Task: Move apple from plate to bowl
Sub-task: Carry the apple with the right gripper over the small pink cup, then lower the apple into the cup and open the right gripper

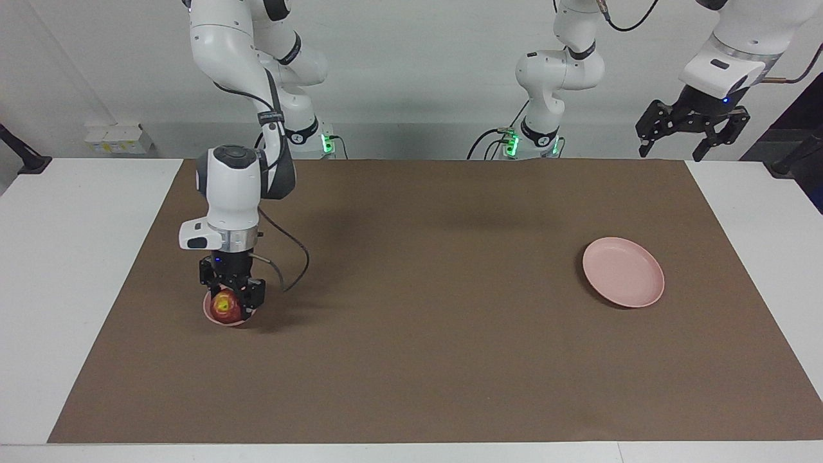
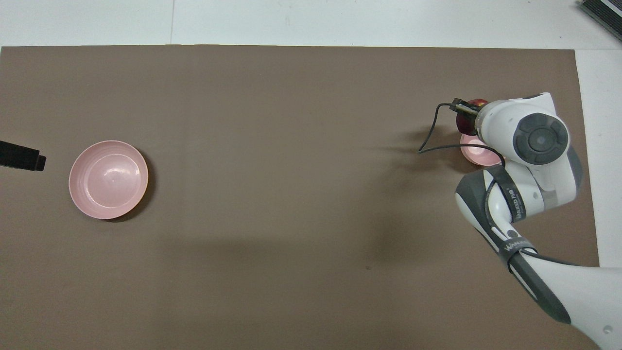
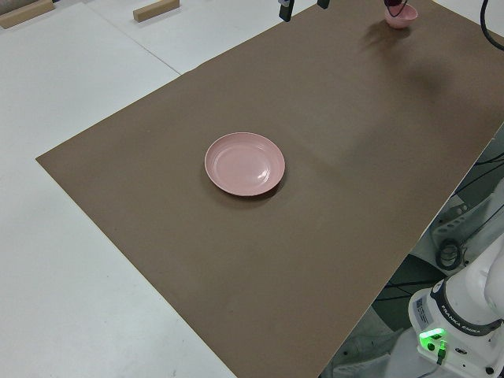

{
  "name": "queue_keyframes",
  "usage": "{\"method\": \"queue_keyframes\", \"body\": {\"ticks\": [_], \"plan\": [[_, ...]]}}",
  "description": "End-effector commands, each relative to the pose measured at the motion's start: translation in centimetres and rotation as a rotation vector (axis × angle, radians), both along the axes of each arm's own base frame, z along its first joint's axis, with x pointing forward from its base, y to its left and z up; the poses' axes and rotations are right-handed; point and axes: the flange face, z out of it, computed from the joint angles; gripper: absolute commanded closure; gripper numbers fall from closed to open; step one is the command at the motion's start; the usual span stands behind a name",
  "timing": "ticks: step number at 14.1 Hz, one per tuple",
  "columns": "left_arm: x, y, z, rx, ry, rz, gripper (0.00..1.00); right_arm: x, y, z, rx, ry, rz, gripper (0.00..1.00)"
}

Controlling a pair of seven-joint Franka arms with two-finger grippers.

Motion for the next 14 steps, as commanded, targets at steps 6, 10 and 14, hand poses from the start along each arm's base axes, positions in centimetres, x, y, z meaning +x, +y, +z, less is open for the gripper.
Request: {"method": "queue_keyframes", "body": {"ticks": [6, 10, 14], "plan": [[-0.6, 0.3, 0.0, -0.010, 0.010, 0.008, 0.00, -4.3, -0.7, -2.1, 0.001, 0.005, 0.040, 1.00], [-0.7, 0.6, 0.0, -0.015, 0.014, 0.017, 0.00, -4.7, -0.6, -3.1, 0.000, 0.027, 0.046, 0.74], [-0.7, 0.7, 0.0, -0.015, 0.014, 0.018, 0.00, -4.6, -0.9, -3.1, -0.013, 0.038, 0.051, 0.03]]}}
